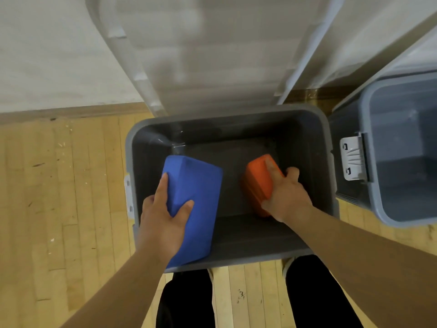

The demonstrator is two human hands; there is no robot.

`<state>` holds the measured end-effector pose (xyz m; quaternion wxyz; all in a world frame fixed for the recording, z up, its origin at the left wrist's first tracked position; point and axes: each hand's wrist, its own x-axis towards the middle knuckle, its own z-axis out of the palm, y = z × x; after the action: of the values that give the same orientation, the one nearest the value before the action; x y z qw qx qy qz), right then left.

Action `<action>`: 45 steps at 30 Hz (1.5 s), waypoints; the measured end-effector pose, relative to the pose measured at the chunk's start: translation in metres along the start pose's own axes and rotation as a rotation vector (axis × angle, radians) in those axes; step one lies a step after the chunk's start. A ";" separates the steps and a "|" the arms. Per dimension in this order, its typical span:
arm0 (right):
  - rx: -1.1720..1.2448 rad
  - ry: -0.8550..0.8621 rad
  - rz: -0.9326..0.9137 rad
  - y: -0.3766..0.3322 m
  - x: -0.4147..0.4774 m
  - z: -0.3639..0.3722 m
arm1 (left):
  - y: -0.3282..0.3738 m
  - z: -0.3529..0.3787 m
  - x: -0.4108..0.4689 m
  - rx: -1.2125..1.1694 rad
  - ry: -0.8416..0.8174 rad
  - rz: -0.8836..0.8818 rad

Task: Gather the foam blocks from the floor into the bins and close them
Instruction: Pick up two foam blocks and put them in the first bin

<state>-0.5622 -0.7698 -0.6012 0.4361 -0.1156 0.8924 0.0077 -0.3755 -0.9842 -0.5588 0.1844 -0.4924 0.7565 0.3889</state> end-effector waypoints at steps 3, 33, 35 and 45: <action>0.002 0.254 -0.072 0.002 0.001 -0.010 | 0.004 0.003 0.000 -0.010 -0.017 -0.008; 0.088 0.240 -0.043 0.033 0.070 -0.009 | 0.014 0.060 0.034 -0.059 -0.022 -0.115; 0.107 0.223 -0.050 0.033 0.080 -0.008 | 0.010 0.072 0.042 -0.088 -0.018 -0.112; 0.046 0.202 -0.200 0.077 0.071 0.042 | 0.015 0.181 0.089 -0.214 -0.107 -0.100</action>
<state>-0.5880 -0.7040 -0.6897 0.3453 -0.1942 0.9157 -0.0679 -0.4474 -0.8947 -0.7255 0.1897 -0.5250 0.6742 0.4836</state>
